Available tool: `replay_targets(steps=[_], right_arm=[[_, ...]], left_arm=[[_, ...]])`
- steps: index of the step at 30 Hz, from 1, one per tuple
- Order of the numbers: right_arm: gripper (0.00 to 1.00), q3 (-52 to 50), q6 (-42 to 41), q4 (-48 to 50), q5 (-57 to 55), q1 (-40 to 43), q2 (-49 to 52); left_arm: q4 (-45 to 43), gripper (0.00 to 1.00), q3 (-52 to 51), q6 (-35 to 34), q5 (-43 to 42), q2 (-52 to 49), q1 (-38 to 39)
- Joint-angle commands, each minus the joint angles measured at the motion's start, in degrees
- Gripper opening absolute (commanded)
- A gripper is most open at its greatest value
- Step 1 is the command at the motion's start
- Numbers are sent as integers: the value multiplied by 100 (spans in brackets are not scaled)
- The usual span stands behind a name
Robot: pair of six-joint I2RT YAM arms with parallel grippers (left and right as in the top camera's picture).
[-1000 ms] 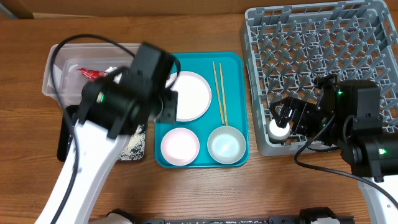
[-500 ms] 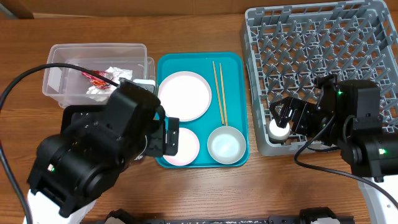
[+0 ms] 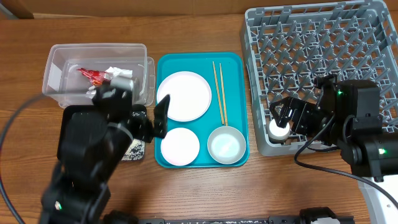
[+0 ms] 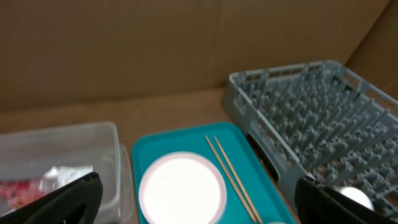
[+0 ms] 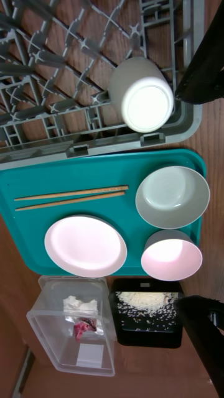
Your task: Sort waste into correct bins and load items into the dishwasher
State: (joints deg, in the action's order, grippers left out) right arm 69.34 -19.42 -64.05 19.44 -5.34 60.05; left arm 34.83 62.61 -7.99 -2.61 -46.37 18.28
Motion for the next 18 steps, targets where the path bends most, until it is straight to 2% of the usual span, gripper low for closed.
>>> replay_targets(steps=[1, 5, 11, 18], right_arm=[[100, 79, 35, 26, -33, -22, -20], [100, 79, 35, 26, -33, -22, -20], [100, 81, 35, 28, -33, -22, -20], [100, 79, 35, 28, -33, -22, -20]], left_arm=[[-662, 100, -1464, 734, -612, 1130, -396], [-988, 100, -2728, 931, -601, 2293, -774], [-1172, 100, -4000, 931, -601, 3842, -1073], [-2205, 100, -5278, 925, -645, 4614, -1123]])
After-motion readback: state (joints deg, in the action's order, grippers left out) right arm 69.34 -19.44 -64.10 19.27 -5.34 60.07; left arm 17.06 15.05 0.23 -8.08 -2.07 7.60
